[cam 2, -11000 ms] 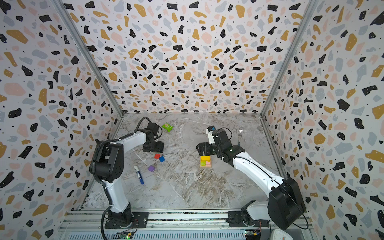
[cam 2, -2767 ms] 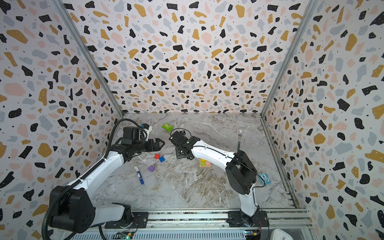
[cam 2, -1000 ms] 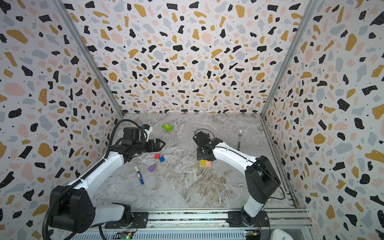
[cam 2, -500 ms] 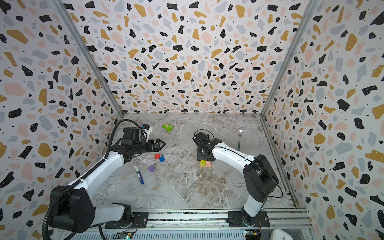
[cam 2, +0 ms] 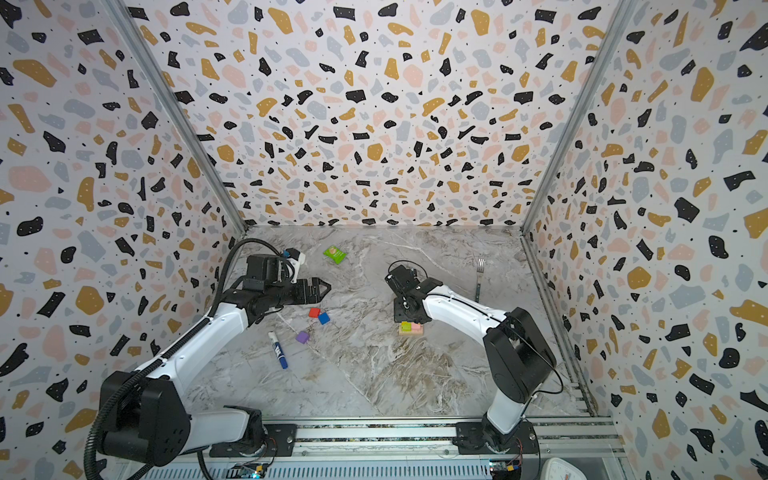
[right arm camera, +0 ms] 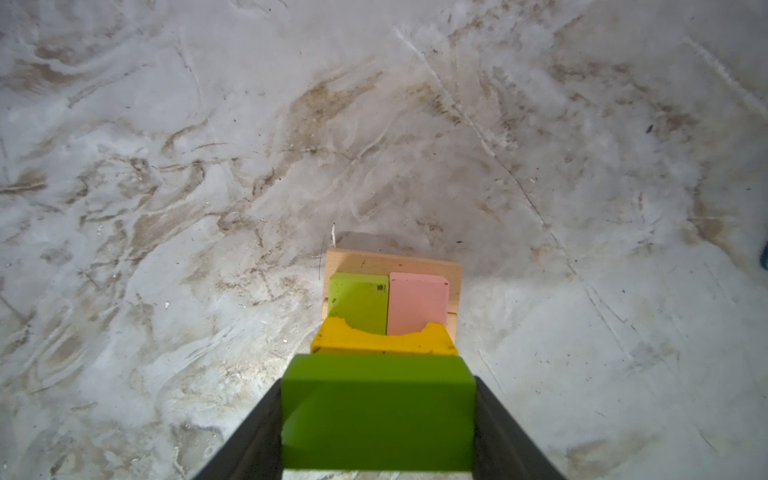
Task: Build the wood block tower
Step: 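Align the lime-green block over the yellow arch with the right gripper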
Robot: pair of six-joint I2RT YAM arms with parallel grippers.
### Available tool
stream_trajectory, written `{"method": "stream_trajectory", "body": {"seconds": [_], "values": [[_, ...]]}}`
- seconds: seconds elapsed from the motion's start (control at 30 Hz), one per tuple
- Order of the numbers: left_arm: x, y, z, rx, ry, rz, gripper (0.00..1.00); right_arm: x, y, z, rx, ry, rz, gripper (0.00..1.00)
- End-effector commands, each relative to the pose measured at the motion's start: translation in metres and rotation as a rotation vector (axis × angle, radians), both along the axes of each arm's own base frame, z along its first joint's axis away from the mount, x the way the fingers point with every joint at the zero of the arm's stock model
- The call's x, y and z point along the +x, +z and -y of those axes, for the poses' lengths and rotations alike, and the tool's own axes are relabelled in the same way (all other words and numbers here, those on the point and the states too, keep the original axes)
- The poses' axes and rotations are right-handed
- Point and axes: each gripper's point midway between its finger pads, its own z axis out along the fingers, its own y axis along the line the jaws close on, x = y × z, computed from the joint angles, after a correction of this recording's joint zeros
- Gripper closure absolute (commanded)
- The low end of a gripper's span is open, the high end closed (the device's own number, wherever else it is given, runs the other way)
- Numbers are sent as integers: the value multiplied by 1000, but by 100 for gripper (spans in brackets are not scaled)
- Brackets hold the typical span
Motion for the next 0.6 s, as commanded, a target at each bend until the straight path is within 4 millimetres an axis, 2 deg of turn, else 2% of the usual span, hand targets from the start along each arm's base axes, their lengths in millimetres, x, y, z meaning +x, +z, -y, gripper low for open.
{"method": "stream_trajectory", "body": {"seconds": [0.0,0.57], "values": [[3,3,2,-21,-6,22,2,0,-2,4,-14,-1,-2,45],[2,4,2,-17,-7,24,2,1,-4,3,-9,1,-3,45]]}}
